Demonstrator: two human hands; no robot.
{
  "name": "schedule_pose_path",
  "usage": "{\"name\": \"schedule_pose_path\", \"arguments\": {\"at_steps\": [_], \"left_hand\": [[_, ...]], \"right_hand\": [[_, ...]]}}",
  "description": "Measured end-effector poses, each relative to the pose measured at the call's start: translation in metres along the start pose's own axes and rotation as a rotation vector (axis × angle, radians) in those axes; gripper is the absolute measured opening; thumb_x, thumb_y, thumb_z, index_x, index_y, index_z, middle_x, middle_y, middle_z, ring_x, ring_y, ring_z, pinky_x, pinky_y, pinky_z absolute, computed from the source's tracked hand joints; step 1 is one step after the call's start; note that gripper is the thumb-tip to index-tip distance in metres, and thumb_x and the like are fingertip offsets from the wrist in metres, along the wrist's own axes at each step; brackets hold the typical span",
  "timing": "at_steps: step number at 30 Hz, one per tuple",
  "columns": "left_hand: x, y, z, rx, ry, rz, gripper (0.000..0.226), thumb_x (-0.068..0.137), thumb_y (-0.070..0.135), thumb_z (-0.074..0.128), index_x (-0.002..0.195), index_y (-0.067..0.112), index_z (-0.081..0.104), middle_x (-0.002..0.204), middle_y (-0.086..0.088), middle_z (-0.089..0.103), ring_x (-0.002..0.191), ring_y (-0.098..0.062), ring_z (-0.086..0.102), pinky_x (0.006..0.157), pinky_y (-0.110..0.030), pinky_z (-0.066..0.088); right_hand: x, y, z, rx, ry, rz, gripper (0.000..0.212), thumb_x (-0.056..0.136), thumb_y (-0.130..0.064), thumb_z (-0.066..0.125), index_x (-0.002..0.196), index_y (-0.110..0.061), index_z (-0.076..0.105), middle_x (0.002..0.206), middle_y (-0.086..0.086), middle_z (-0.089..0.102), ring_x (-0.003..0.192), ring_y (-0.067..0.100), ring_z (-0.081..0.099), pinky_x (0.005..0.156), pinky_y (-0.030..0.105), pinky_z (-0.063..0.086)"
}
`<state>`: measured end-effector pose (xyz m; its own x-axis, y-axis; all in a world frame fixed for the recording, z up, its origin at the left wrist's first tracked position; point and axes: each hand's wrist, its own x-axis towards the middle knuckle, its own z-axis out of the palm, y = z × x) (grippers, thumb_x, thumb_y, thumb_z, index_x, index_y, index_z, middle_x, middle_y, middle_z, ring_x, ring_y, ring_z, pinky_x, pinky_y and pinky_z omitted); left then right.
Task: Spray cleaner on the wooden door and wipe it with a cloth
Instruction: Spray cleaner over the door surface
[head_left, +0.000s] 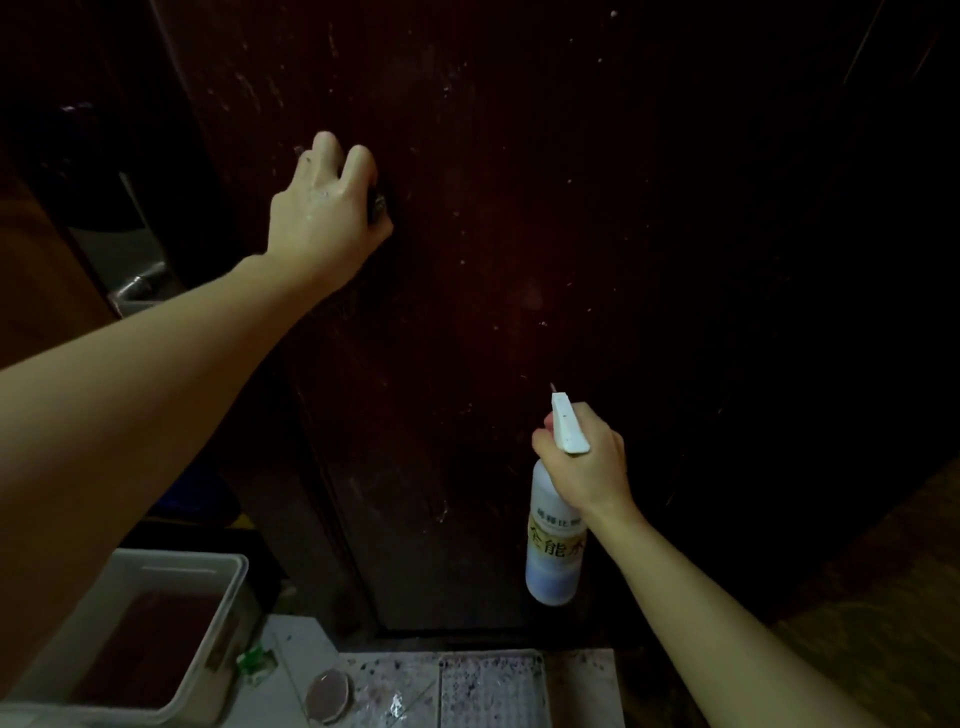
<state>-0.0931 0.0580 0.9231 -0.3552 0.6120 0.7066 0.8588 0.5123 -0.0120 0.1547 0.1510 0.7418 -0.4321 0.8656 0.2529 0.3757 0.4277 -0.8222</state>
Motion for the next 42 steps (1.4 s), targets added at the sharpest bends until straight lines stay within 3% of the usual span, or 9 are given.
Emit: {"name": "schedule_pose_path", "arguments": {"at_steps": [6, 11, 14, 18, 24, 31, 37, 42], "left_hand": [[-0.006, -0.003, 0.007, -0.007, -0.005, 0.001, 0.036, 0.088, 0.026, 0.060, 0.114, 0.007, 0.045, 0.119, -0.020, 0.040, 0.109, -0.036, 0.043, 0.060, -0.038, 0.036], [-0.009, -0.003, 0.011, -0.015, -0.014, -0.009, 0.037, 0.087, 0.025, 0.061, 0.114, 0.007, 0.045, 0.119, -0.020, 0.040, 0.109, -0.037, 0.043, 0.060, -0.039, 0.035], [-0.013, -0.002, 0.013, -0.015, -0.005, -0.010, 0.035, 0.087, 0.024, 0.060, 0.113, 0.006, 0.046, 0.118, -0.020, 0.041, 0.108, -0.036, 0.044, 0.060, -0.038, 0.035], [-0.017, -0.002, 0.017, -0.018, -0.017, -0.020, 0.036, 0.087, 0.026, 0.060, 0.114, 0.007, 0.045, 0.119, -0.020, 0.040, 0.109, -0.035, 0.044, 0.060, -0.038, 0.036], [-0.023, -0.003, 0.023, -0.034, -0.024, -0.009, 0.035, 0.087, 0.027, 0.061, 0.112, 0.006, 0.046, 0.117, -0.019, 0.041, 0.107, -0.034, 0.044, 0.059, -0.039, 0.038], [-0.026, -0.002, 0.025, -0.047, -0.023, -0.011, 0.035, 0.087, 0.027, 0.060, 0.112, 0.006, 0.047, 0.116, -0.018, 0.042, 0.107, -0.033, 0.045, 0.059, -0.037, 0.038], [-0.031, -0.001, 0.028, -0.062, -0.033, 0.000, 0.034, 0.086, 0.027, 0.062, 0.109, 0.006, 0.049, 0.113, -0.018, 0.042, 0.104, -0.033, 0.045, 0.056, -0.034, 0.035], [-0.035, 0.000, 0.032, -0.046, -0.049, -0.005, 0.035, 0.085, 0.026, 0.063, 0.110, 0.006, 0.049, 0.113, -0.017, 0.042, 0.104, -0.032, 0.045, 0.057, -0.034, 0.034]], "right_hand": [[-0.004, -0.004, 0.004, -0.072, -0.010, 0.020, 0.011, 0.078, -0.025, 0.061, 0.072, -0.019, 0.054, 0.067, -0.003, 0.058, 0.064, 0.015, 0.058, 0.061, 0.037, 0.052], [-0.004, -0.004, 0.010, 0.067, -0.025, 0.039, 0.013, 0.071, -0.036, 0.062, 0.081, -0.031, 0.058, 0.080, -0.003, 0.062, 0.076, 0.015, 0.061, 0.070, 0.039, 0.054], [-0.004, -0.004, 0.010, -0.017, -0.022, 0.010, 0.008, 0.076, -0.029, 0.063, 0.075, -0.027, 0.055, 0.074, -0.004, 0.060, 0.071, 0.015, 0.059, 0.065, 0.036, 0.053], [-0.004, -0.002, 0.009, -0.046, 0.014, 0.031, 0.020, 0.079, -0.025, 0.061, 0.064, -0.024, 0.048, 0.062, -0.006, 0.054, 0.060, 0.014, 0.055, 0.055, 0.032, 0.046], [-0.005, -0.001, 0.018, 0.084, -0.042, 0.042, 0.010, 0.075, -0.029, 0.067, 0.082, -0.026, 0.060, 0.078, -0.006, 0.062, 0.076, 0.013, 0.061, 0.070, 0.038, 0.054], [-0.009, -0.010, 0.028, -0.045, -0.101, -0.051, 0.018, 0.077, -0.023, 0.062, 0.065, -0.024, 0.049, 0.063, -0.004, 0.057, 0.061, 0.015, 0.057, 0.058, 0.037, 0.052], [-0.011, -0.017, 0.041, 0.101, -0.118, -0.042, 0.012, 0.076, -0.024, 0.068, 0.077, -0.027, 0.056, 0.072, -0.006, 0.061, 0.070, 0.011, 0.060, 0.065, 0.034, 0.054], [-0.011, -0.022, 0.046, 0.077, -0.068, -0.048, 0.008, 0.077, -0.023, 0.064, 0.074, -0.025, 0.058, 0.068, -0.005, 0.060, 0.066, 0.012, 0.060, 0.062, 0.037, 0.054]]}}
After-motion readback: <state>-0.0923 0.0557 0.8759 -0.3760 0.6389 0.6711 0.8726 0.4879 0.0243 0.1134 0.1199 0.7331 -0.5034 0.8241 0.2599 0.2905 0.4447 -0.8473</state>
